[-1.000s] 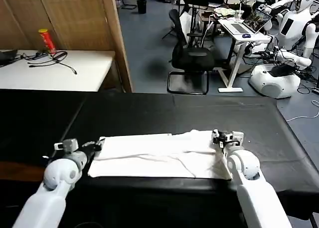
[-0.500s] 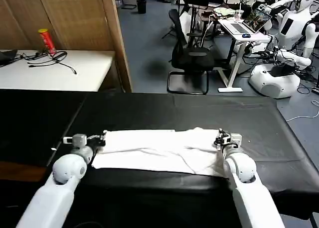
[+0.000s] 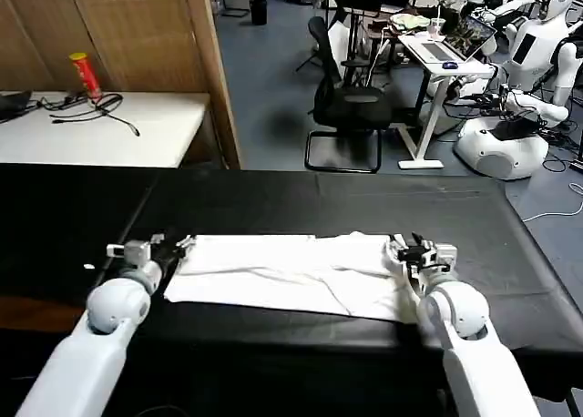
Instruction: Fold and organize the clothes.
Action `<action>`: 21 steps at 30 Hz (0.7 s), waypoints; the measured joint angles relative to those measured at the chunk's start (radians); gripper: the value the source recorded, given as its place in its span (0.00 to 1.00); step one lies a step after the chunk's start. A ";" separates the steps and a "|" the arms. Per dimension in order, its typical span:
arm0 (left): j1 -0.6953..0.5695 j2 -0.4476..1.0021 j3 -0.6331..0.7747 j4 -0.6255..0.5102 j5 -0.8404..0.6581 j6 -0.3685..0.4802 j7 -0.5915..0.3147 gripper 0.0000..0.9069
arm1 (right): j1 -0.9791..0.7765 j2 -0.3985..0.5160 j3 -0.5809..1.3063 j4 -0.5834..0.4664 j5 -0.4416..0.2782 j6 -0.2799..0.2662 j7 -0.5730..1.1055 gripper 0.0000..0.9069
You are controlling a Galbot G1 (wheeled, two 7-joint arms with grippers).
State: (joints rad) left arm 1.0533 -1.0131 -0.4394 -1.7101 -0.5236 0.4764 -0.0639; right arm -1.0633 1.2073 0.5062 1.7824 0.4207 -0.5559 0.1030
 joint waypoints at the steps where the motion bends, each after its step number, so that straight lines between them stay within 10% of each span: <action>1: 0.009 -0.001 -0.007 -0.010 -0.014 0.005 -0.008 0.97 | -0.009 -0.003 0.006 0.014 0.005 0.000 0.000 0.97; 21: 0.216 -0.117 -0.111 -0.121 -0.016 -0.018 -0.011 0.97 | -0.182 -0.033 0.088 0.285 0.043 -0.004 -0.008 0.97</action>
State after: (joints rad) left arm 1.2690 -1.1296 -0.5508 -1.8312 -0.5397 0.4583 -0.0746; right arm -1.2449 1.1746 0.5945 2.0671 0.4633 -0.5596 0.0954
